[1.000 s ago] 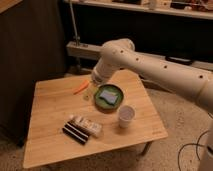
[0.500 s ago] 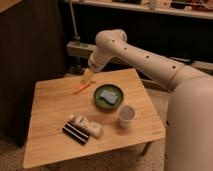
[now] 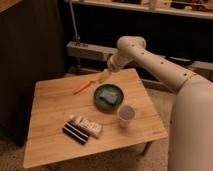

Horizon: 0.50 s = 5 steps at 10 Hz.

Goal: Move the arm in a circular motion

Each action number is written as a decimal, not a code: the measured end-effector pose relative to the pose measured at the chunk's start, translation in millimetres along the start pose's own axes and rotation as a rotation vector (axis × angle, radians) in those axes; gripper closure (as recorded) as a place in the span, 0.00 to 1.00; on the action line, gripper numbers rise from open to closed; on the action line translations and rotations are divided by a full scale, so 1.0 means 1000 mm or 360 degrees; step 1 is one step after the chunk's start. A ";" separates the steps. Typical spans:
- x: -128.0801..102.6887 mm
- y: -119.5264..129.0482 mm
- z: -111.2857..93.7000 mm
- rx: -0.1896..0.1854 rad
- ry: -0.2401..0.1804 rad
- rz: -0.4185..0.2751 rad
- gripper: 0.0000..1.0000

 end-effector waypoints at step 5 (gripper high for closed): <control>0.102 0.019 -0.054 0.0083 0.0202 0.0083 0.20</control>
